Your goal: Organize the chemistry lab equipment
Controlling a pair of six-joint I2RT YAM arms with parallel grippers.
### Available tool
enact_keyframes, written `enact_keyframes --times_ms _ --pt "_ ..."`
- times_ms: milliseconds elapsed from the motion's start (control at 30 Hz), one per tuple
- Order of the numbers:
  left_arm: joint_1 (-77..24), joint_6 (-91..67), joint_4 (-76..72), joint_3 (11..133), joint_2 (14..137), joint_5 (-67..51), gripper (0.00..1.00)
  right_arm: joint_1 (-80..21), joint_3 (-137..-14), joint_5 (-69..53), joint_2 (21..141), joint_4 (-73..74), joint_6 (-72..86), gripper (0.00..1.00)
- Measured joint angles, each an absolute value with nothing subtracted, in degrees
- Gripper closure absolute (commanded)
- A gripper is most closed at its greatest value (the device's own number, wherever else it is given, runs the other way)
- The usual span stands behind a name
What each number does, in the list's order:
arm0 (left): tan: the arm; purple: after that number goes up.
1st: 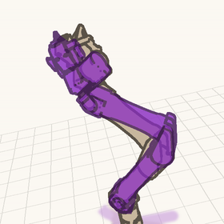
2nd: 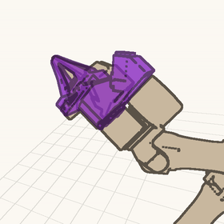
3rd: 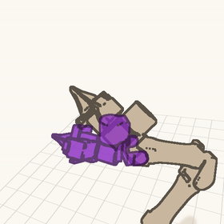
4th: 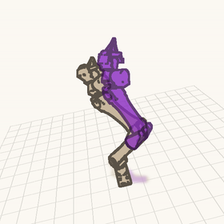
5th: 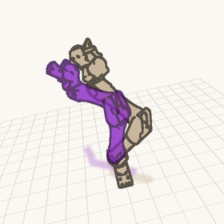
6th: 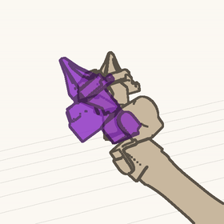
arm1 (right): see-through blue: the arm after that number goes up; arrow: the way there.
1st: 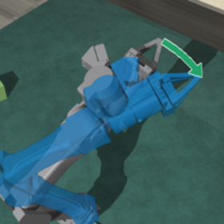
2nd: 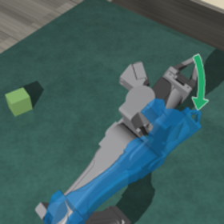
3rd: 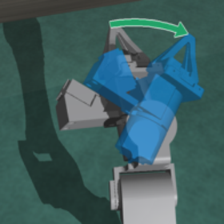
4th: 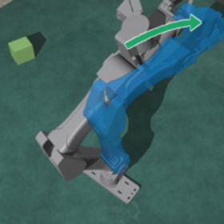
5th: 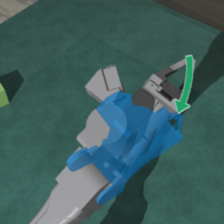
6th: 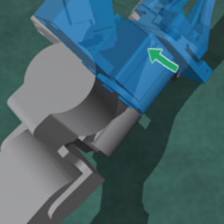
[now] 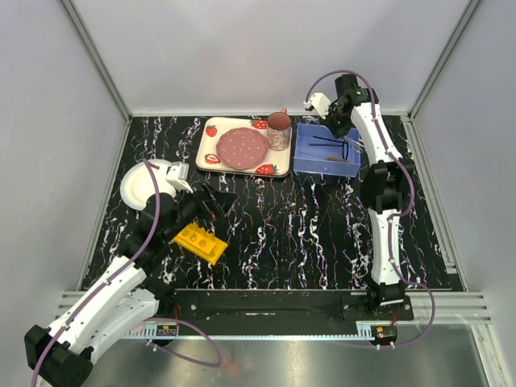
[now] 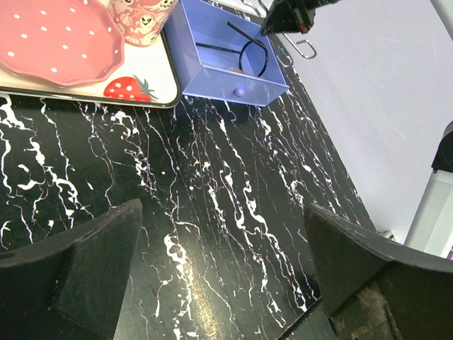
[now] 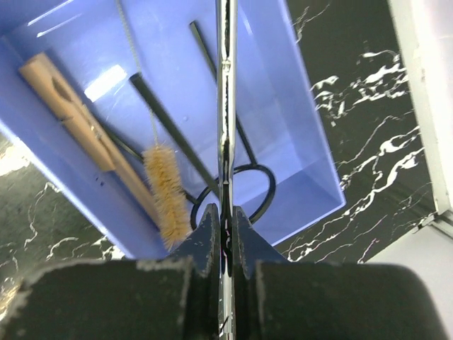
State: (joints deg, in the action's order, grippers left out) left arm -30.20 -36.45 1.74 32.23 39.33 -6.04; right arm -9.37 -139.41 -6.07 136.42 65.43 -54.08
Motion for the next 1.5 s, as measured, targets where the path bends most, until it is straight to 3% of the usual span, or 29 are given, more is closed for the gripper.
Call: enact_keyframes --times_ms 600,1500 --pt "-30.1 -36.4 4.4 31.5 38.3 -6.0 0.01 -9.4 -143.2 -8.1 140.6 63.9 -47.4 0.92" --pt "-30.1 -36.4 4.7 30.2 35.9 -6.0 0.01 -9.3 -127.8 -21.2 132.2 57.8 -56.6 0.92"
